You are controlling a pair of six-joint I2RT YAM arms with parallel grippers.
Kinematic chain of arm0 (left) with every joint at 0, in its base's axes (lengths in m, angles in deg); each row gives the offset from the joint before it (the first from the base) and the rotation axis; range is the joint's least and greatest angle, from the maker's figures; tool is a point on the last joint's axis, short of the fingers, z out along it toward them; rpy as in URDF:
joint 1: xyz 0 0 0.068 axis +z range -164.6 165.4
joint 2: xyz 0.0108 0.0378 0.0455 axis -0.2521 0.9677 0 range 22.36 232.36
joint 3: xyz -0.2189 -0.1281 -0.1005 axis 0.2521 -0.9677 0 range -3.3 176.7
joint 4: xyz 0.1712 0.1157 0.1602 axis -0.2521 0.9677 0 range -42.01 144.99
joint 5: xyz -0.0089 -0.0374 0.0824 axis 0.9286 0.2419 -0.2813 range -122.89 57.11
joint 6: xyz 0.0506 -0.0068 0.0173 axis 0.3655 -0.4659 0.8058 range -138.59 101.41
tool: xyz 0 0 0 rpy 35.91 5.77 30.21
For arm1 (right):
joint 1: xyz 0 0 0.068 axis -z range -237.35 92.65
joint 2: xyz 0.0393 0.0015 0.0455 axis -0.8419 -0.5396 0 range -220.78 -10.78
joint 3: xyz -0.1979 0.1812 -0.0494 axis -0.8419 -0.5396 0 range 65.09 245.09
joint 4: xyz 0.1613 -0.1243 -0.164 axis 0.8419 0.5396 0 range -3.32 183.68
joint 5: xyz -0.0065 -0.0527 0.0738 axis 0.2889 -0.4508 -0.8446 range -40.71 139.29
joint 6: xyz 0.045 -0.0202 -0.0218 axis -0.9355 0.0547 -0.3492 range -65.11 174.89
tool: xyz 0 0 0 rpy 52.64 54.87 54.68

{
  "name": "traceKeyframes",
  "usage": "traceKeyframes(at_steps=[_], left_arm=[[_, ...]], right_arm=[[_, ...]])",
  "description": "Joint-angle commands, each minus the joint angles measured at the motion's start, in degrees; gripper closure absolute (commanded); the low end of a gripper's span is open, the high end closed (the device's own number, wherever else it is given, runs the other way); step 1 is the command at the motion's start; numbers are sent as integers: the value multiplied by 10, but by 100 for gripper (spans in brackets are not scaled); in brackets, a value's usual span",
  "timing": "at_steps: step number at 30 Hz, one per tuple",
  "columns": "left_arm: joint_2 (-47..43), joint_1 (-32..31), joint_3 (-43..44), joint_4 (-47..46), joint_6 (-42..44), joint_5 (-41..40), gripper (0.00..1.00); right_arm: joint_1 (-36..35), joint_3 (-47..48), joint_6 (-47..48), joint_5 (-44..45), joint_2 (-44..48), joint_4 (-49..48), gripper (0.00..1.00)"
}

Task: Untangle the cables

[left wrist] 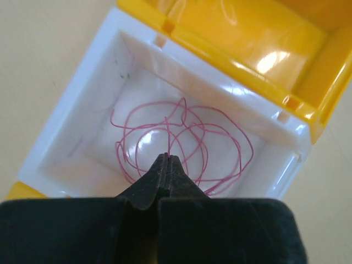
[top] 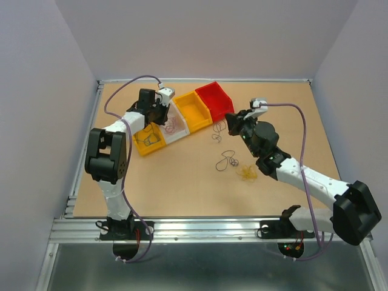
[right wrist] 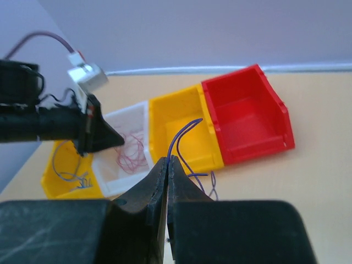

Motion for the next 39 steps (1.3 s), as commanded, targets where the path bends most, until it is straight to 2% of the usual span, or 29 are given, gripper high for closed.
traceKeyframes(at_steps=[1,3,5,6,7,11,16,21,24,25,33,35,36,39], left_arm=[[-16,-13,24,43,32,-18,100],[-18,-15,26,53,35,-23,100],[-25,-15,22,51,34,-24,91],[-37,-15,11,40,30,-22,87],[-45,-15,6,34,28,-21,75],[-79,-15,-4,16,27,-20,57],[-97,-15,0,14,26,-18,48],[-123,-14,-14,5,24,-11,47],[-144,-14,-31,-2,28,-17,40],[-150,-14,-36,-2,28,-18,34],[-251,-13,-108,-57,28,-47,19],[-274,-13,-123,-69,11,-58,9],[-300,-12,-143,-85,-1,-69,2],[-356,-10,-182,-118,-18,-73,1]], right_arm=[[0,104,38,-45,-42,-29,99],[0,145,42,-53,-71,-30,99],[1,175,46,-62,-91,-30,99],[1,186,47,-69,-115,-30,99],[1,211,48,-79,-125,-30,99],[1,269,52,-88,-192,-36,99],[1,322,66,-87,-254,-49,99],[1,372,73,-89,-298,-50,99],[1,391,70,-85,-319,-52,99],[0,395,69,-83,-324,-52,99],[1,423,59,-81,-394,-51,99],[0,423,50,-82,-404,-51,99],[1,420,45,-88,-413,-51,99],[1,415,39,-88,-425,-51,92]])
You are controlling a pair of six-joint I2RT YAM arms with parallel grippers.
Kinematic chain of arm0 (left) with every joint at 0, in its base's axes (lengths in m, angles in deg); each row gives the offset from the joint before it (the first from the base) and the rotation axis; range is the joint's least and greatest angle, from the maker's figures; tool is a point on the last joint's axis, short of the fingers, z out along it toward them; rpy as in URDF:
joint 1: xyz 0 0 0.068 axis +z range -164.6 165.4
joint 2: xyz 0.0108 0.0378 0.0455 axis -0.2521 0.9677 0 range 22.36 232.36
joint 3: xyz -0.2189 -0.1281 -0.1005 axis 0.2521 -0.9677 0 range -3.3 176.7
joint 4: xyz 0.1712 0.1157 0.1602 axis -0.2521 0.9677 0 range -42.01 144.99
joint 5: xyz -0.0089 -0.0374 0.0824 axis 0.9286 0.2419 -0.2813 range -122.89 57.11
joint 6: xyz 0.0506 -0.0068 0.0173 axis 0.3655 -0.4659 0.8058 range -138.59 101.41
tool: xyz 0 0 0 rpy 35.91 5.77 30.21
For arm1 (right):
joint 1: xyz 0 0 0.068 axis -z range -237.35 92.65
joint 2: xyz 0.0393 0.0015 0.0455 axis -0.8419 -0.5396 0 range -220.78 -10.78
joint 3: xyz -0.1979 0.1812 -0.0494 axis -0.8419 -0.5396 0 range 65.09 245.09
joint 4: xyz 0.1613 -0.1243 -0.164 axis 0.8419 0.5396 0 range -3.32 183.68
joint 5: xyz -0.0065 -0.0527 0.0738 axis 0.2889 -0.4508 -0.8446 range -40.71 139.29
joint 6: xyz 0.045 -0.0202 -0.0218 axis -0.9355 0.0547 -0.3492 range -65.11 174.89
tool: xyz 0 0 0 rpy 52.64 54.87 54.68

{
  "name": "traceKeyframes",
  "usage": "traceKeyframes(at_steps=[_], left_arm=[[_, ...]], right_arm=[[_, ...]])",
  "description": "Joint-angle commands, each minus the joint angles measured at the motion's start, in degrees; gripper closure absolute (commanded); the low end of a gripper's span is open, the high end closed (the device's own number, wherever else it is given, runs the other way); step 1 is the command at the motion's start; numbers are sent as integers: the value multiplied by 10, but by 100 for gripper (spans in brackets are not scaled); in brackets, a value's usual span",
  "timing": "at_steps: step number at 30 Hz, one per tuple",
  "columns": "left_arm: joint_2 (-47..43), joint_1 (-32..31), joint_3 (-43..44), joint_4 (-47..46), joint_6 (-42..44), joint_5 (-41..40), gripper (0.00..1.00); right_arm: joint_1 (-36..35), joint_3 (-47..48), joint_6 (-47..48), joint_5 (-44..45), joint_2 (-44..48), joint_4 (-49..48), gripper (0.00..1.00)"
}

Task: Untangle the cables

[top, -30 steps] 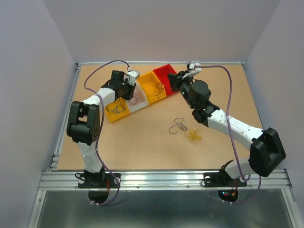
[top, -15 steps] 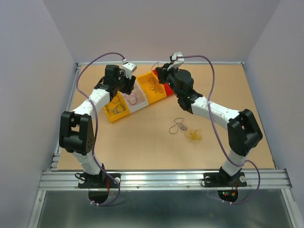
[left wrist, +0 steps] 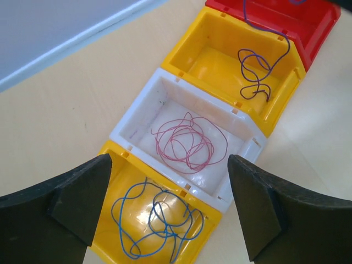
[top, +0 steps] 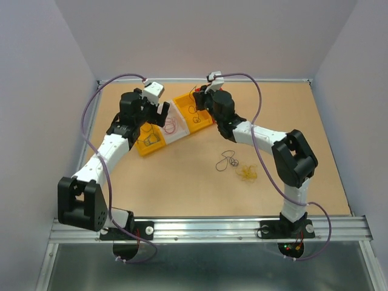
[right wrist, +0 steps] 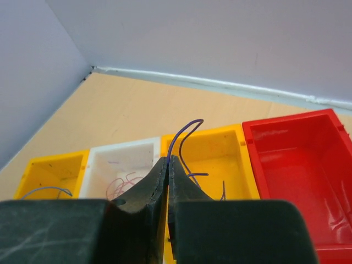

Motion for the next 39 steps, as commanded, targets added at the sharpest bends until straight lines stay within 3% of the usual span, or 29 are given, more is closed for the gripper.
traceKeyframes(at_steps=[1,4,10,15,21,25,32,39], left_arm=[[-101,5,-47,-73,-29,-16,1],[-126,6,-55,-62,-24,-5,1],[-175,7,-67,-5,6,34,2],[-184,7,-130,-52,1,87,3],[-107,7,-127,-60,1,208,7],[-99,7,-148,-92,7,241,7],[-161,7,-242,-210,20,221,6],[-173,7,-254,-213,25,210,6]], right_arm=[[1,29,-13,-1,-14,-30,71],[1,25,-11,-5,-10,-15,32],[1,-35,-11,-13,75,65,14],[-1,-121,-7,-16,147,200,10],[-8,-299,-55,69,247,248,9],[-23,-371,-84,76,289,251,3],[-70,-389,-125,119,290,285,0],[-111,-334,-173,239,203,402,2]])
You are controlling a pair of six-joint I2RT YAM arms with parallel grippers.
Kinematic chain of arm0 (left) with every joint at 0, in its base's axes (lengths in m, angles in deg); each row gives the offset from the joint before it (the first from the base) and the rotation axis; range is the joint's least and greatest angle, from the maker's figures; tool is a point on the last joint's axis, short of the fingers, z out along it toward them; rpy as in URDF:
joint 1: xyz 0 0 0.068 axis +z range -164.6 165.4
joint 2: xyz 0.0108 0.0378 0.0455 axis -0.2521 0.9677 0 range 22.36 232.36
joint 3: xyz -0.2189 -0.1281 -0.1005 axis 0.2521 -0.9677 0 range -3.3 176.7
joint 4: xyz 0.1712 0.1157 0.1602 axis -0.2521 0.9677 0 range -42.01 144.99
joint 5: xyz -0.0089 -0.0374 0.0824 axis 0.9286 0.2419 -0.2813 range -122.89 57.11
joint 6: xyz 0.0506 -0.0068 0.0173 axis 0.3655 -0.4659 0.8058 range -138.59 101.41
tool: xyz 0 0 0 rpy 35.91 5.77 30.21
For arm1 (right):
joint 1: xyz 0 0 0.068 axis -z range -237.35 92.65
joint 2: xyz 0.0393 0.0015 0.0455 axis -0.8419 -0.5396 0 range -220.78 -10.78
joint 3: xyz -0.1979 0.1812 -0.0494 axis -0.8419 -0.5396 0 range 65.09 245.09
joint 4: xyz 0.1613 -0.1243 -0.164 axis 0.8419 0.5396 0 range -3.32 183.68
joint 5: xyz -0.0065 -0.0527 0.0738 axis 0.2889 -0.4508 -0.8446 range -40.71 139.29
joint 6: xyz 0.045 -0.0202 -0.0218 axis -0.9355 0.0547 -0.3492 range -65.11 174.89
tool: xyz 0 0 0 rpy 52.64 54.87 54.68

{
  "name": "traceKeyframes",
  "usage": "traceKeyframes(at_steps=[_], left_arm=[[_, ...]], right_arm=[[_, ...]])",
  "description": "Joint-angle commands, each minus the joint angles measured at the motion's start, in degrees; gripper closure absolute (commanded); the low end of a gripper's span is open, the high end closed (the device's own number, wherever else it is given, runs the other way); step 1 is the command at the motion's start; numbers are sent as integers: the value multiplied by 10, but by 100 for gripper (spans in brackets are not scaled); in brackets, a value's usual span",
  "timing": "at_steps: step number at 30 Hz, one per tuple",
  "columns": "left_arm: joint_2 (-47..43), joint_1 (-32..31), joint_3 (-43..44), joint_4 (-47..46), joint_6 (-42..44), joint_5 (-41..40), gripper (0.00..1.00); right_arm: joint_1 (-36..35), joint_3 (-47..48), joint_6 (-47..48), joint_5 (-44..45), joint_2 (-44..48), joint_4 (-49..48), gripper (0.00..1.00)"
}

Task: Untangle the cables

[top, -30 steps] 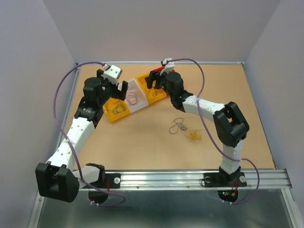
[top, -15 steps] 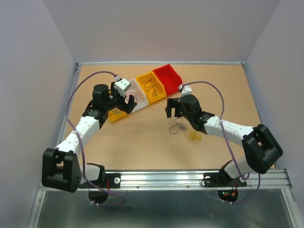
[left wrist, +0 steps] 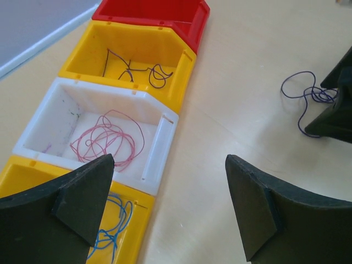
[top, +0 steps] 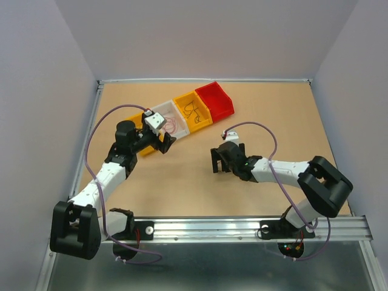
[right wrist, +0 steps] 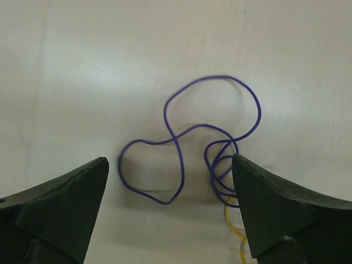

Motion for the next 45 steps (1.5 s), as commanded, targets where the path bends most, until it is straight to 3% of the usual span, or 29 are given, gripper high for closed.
traceKeyframes(at_steps=[1,3,7,8,11,22,28,36,44,45], left_arm=[[-22,3,-5,-49,11,-5,6],[-31,3,-9,-49,16,-8,6],[-41,3,-16,-49,19,-19,6],[-43,3,-16,-48,19,-22,6],[-43,3,-16,-49,19,-15,6],[-31,3,-16,-49,25,-15,6],[-32,3,-15,-49,27,-23,6],[-31,3,-15,-49,30,-35,6],[-45,3,-23,-48,41,-58,6],[-46,3,-23,-49,41,-59,6]], right_arm=[[-21,51,-50,102,-45,93,2],[-26,56,-57,111,-62,106,5],[-28,73,-50,88,-80,105,46],[-28,75,-37,86,-83,98,69],[-28,93,-5,83,-85,67,99],[-21,278,116,22,-121,-34,100],[15,415,155,-65,-185,-60,99],[59,575,149,-119,-286,-63,99],[104,612,100,-157,-366,-63,99],[104,614,97,-163,-371,-63,92]])
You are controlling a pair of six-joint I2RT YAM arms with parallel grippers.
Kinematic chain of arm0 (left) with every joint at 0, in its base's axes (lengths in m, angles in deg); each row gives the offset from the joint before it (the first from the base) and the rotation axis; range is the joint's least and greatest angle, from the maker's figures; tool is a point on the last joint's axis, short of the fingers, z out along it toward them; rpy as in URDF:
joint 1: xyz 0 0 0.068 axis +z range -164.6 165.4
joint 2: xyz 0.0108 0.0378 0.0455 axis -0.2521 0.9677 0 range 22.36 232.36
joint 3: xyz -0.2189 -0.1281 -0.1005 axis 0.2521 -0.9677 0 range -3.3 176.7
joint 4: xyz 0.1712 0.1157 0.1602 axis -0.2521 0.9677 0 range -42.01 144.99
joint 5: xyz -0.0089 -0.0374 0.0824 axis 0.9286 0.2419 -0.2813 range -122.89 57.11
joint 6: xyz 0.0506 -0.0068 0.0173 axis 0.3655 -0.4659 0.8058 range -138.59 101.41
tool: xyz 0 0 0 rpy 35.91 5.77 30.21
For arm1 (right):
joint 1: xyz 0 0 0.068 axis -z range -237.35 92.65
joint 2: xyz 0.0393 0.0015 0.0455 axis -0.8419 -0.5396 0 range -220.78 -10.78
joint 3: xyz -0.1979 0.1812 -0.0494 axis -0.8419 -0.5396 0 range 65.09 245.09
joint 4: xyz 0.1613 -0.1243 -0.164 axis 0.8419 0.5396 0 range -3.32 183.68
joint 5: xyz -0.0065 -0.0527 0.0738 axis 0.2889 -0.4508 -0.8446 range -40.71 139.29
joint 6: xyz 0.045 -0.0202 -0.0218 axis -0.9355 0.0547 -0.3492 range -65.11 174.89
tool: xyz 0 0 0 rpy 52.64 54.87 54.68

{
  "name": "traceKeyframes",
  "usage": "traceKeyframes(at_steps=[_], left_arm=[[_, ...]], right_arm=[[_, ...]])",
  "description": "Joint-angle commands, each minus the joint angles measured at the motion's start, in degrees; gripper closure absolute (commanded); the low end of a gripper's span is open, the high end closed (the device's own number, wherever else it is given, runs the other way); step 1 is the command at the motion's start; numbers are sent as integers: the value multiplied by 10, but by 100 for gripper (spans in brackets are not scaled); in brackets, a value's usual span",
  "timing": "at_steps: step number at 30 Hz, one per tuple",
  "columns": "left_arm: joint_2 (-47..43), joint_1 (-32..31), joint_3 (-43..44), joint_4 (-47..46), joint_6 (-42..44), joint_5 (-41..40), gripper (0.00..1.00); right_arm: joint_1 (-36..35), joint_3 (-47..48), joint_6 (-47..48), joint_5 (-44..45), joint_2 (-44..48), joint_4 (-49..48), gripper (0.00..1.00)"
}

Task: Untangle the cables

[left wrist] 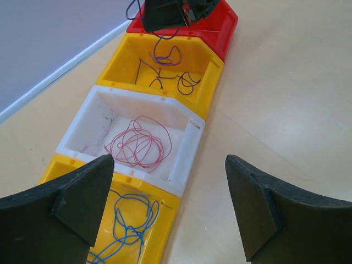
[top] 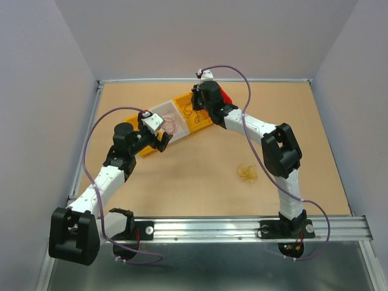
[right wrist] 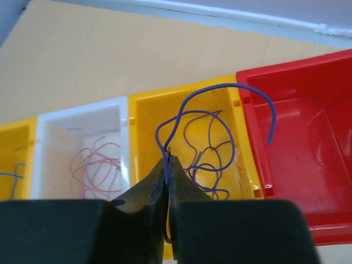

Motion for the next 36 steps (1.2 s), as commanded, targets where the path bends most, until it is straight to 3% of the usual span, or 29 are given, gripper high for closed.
traceKeyframes(at_steps=[1,2,3,5,11,17,23,27,31,36], left_arm=[[-18,3,-13,-27,11,-12,6],[-17,3,-13,-26,11,-11,6],[-18,3,-11,-27,10,-12,6],[-14,3,-12,-27,11,-13,6],[-18,3,-13,-27,13,-17,6],[-20,3,-14,-27,9,-27,3],[-7,5,-3,-33,-17,-72,1],[-4,5,-4,-30,-18,-27,1],[5,5,4,-1,-3,74,1],[11,4,12,23,3,122,1]], right_arm=[[9,42,-20,-31,-26,-18,84],[9,41,-20,-30,-30,-18,59],[9,42,-20,-30,-30,-18,46],[9,38,-19,-33,-21,-17,31],[9,-6,-11,-39,42,-17,20],[8,-192,-4,5,189,-17,5],[7,-447,-41,129,382,-4,4],[5,-562,-93,163,461,26,12],[-10,-641,-154,174,539,26,19],[-18,-704,-204,193,606,33,18]])
